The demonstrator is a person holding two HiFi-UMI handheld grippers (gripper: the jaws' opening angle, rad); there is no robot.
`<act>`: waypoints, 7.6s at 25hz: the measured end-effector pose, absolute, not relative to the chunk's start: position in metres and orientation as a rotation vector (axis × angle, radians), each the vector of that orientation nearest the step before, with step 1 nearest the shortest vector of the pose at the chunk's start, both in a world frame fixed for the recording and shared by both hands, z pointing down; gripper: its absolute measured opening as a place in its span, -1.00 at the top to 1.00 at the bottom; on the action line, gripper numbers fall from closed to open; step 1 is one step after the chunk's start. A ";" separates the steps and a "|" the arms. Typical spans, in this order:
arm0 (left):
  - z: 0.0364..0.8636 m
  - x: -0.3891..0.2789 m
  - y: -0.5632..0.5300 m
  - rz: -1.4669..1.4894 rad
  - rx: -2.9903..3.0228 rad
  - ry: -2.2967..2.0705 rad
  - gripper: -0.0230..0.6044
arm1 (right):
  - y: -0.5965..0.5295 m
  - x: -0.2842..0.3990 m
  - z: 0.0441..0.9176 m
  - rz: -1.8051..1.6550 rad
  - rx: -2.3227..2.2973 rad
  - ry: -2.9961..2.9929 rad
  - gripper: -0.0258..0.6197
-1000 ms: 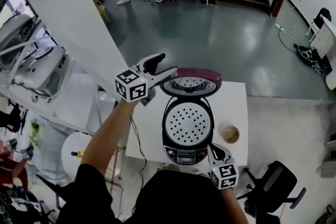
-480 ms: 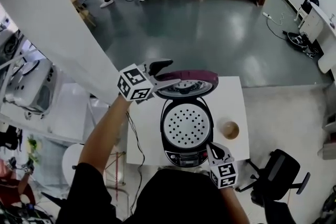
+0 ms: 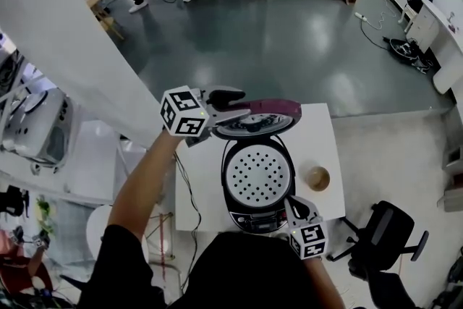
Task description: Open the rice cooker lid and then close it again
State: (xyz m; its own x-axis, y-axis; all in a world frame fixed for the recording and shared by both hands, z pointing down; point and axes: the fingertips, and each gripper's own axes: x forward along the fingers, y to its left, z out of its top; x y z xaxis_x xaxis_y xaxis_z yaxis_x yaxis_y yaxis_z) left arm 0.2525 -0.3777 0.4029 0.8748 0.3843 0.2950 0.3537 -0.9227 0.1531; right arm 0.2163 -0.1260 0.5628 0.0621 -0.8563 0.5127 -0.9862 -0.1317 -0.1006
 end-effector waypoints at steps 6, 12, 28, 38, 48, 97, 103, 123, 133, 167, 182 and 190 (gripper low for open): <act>0.406 0.252 -0.369 0.601 2.888 0.662 0.35 | -0.135 0.212 0.559 0.658 2.071 -1.890 0.92; 0.406 0.248 -0.362 0.637 2.876 0.708 0.37 | -0.134 0.215 0.559 0.712 2.107 -1.908 0.92; 0.413 0.231 -0.328 0.742 2.866 0.789 0.41 | -0.117 0.207 0.560 0.803 2.146 -2.003 0.92; 0.418 0.221 -0.310 0.756 2.883 0.731 0.46 | -0.103 0.203 0.558 0.812 2.130 -2.047 0.92; 0.431 0.206 -0.280 0.834 2.986 0.747 0.53 | -0.084 0.203 0.560 0.805 2.091 -2.082 0.92; 0.473 0.170 -0.220 0.932 3.256 0.541 0.57 | -0.100 0.209 0.568 0.639 2.287 -1.983 0.92; 0.487 0.163 -0.208 0.985 3.200 0.563 0.58 | -0.091 0.204 0.567 0.642 2.309 -1.963 0.92; 0.513 0.153 -0.184 1.085 3.205 0.464 0.67 | -0.077 0.186 0.582 0.668 2.329 -1.922 0.92; 0.528 0.150 -0.173 1.107 3.213 0.503 0.66 | -0.074 0.186 0.586 0.677 2.335 -1.897 0.92; 0.580 0.136 -0.145 1.112 3.164 0.540 0.66 | -0.075 0.189 0.609 0.710 2.287 -1.873 0.92; 0.612 0.131 -0.136 1.166 3.092 0.583 0.67 | -0.072 0.192 0.609 0.704 2.288 -1.868 0.92; 0.625 0.131 -0.135 1.196 3.054 0.595 0.73 | -0.067 0.198 0.610 0.703 2.310 -1.844 0.92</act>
